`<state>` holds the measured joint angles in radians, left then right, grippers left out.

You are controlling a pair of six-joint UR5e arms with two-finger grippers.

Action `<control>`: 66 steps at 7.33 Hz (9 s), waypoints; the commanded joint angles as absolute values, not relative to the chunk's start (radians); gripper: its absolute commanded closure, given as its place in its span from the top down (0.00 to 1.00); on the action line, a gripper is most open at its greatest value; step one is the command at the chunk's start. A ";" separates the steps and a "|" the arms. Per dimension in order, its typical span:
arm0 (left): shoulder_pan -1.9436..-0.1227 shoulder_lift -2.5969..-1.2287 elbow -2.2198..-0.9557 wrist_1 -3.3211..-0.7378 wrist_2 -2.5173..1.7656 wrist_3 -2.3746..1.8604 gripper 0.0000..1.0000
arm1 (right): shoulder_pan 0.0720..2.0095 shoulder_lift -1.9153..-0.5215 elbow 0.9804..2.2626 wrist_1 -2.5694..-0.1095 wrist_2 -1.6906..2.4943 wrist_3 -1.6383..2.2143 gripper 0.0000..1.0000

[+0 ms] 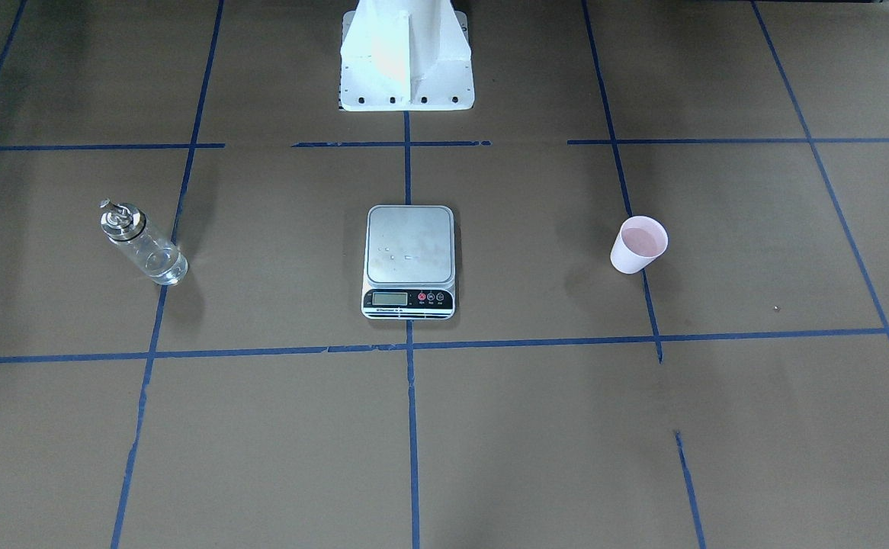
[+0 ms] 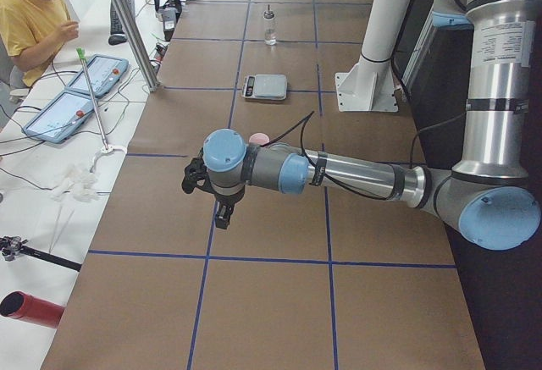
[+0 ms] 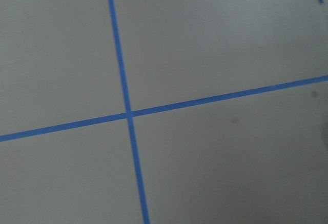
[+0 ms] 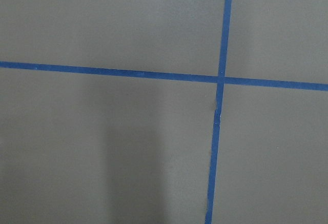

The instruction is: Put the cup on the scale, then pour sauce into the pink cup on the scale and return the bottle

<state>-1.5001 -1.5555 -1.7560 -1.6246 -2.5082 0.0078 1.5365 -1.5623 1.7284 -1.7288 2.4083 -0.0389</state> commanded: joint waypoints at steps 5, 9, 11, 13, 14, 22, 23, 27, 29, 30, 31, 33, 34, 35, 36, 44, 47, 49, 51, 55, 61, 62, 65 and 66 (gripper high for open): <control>-1.018 -1.641 -1.798 -1.983 -2.357 -0.777 1.00 | 1.536 -1.566 1.721 -1.730 2.408 -0.043 1.00; -0.899 -1.687 -1.772 -1.980 -2.296 -0.839 1.00 | 1.536 -1.566 1.712 -1.730 2.407 -0.043 1.00; -0.879 -1.710 -1.734 -1.980 -2.296 -0.842 1.00 | 1.536 -1.566 1.712 -1.730 2.407 -0.043 1.00; -0.867 -1.733 -1.706 -1.980 -2.296 -0.842 0.97 | 1.536 -1.566 1.710 -1.730 2.407 -0.043 1.00; -0.865 -1.733 -1.701 -1.980 -2.296 -0.842 0.90 | 1.536 -1.566 1.710 -1.730 2.407 -0.043 1.00; -0.856 -1.999 -1.756 -1.710 -2.258 -1.085 0.00 | 1.536 -1.563 1.712 -1.730 2.408 -0.041 1.00; -0.800 -2.081 -1.755 -1.672 -2.255 -1.182 0.00 | 1.536 -1.562 1.713 -1.730 2.408 -0.041 1.00; -0.615 -2.294 -1.686 -1.632 -2.113 -1.406 0.00 | 1.534 -1.559 1.713 -1.730 2.410 -0.041 1.00; -0.562 -2.339 -1.628 -1.632 -2.050 -1.422 0.00 | 1.534 -1.562 1.710 -1.730 2.411 -0.041 1.00; -0.561 -2.339 -1.626 -1.632 -2.046 -1.422 0.00 | 1.534 -1.562 1.710 -1.730 2.411 -0.041 1.00; -0.561 -2.338 -1.626 -1.632 -2.028 -1.422 0.00 | 1.534 -1.563 1.710 -1.730 2.411 -0.041 1.00; -0.557 -2.338 -1.623 -1.634 -2.026 -1.422 0.00 | 1.534 -1.563 1.710 -1.730 2.411 -0.041 1.00; -0.557 -2.336 -1.623 -1.635 -2.026 -1.420 0.00 | 1.534 -1.563 1.712 -1.730 2.411 -0.043 1.00; -0.557 -2.335 -1.623 -1.638 -2.028 -1.420 0.14 | 1.534 -1.562 1.715 -1.730 2.411 -0.041 1.00; -0.557 -2.333 -1.623 -1.638 -2.029 -1.419 0.39 | 1.534 -1.560 1.720 -1.730 2.413 -0.041 1.00; -0.624 -2.209 -1.870 -1.614 -2.037 -1.419 0.51 | 1.326 -1.652 1.943 -1.258 2.482 0.410 1.00; -0.641 -2.207 -1.871 -1.614 -2.039 -1.417 0.51 | 1.137 -1.644 2.133 -1.232 2.456 0.786 1.00; -0.660 -2.209 -1.875 -1.614 -2.040 -1.416 0.51 | 0.932 -1.638 2.196 -1.194 2.206 0.955 1.00; -0.666 -2.207 -1.884 -1.614 -2.040 -1.414 0.51 | 0.761 -1.663 2.266 -1.195 1.896 1.050 1.00; -0.727 -2.107 -1.942 -1.614 -2.039 -1.329 0.52 | 0.607 -1.741 2.266 -1.198 1.635 1.130 1.00; -0.758 -2.056 -1.973 -1.585 -2.029 -1.235 0.53 | 0.353 -1.747 2.168 -1.189 1.168 1.320 1.00; -0.758 -2.056 -1.973 -1.583 -2.029 -1.236 0.53 | 0.303 -1.741 2.134 -1.186 1.057 1.353 1.00; -0.764 -2.057 -1.973 -1.578 -2.029 -1.235 0.53 | 0.256 -1.741 1.963 -0.974 0.837 1.373 1.00; -0.764 -2.057 -1.973 -1.578 -2.029 -1.236 0.54 | 0.244 -1.738 1.938 -0.973 0.778 1.371 1.00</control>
<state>-0.7625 -2.0564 -1.9721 -1.5791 -2.0291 -1.2352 0.2617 -1.7403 1.9844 -0.9984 0.8612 1.3709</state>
